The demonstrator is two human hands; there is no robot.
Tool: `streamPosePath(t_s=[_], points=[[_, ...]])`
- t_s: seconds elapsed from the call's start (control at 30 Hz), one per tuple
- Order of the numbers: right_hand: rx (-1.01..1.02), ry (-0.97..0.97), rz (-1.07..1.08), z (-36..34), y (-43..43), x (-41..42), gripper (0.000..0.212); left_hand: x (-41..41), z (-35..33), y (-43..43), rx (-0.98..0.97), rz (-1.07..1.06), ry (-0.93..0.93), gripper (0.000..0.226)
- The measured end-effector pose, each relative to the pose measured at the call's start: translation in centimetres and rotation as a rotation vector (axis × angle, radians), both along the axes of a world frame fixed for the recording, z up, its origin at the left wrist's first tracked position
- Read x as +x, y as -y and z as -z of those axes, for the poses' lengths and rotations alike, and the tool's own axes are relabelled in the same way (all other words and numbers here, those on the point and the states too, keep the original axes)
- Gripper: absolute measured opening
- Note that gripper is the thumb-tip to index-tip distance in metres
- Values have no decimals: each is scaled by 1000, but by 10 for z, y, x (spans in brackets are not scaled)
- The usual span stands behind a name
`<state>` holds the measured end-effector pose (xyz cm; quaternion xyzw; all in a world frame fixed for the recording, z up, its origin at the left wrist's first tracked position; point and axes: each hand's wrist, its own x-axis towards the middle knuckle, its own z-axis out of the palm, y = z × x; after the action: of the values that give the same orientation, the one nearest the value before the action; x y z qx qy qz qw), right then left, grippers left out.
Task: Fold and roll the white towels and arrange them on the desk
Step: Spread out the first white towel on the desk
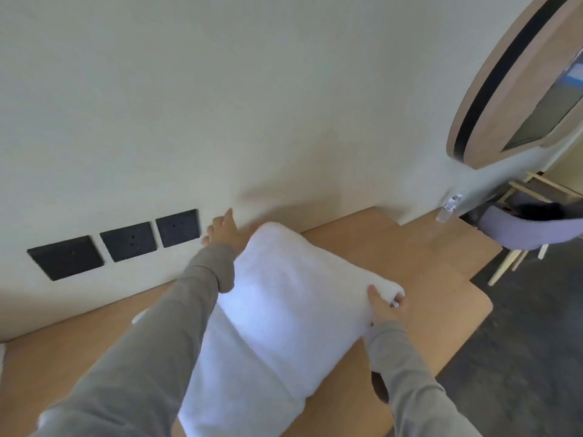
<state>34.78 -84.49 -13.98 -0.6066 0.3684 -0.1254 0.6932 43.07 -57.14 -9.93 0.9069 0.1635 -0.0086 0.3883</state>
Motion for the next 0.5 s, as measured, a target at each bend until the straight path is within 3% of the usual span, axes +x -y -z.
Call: streamPosePath(t_s=[0.1,0.23,0.3,0.37,0.43,0.5], points=[[69,-225,-98,57,15,10,49,-31,75,3,-25,-68,-95,77],[-15,-341,-294,85,45,17,48,-89,151,-11,-66,-254,-206,71],[-209,-452,-503,81,66,24,42,-114,173,-17,-75,-423,-220,71],[-454,-590,-707,77,94,39,54,-134,187,-19,-60,-593,-256,76],[-638,-683,-820,69,119,61,70,-148,196,-19,-79,-702,-326,83],[-803,-663,-823,70,137,94,72,-154,203,-15,-139,-773,-386,91]])
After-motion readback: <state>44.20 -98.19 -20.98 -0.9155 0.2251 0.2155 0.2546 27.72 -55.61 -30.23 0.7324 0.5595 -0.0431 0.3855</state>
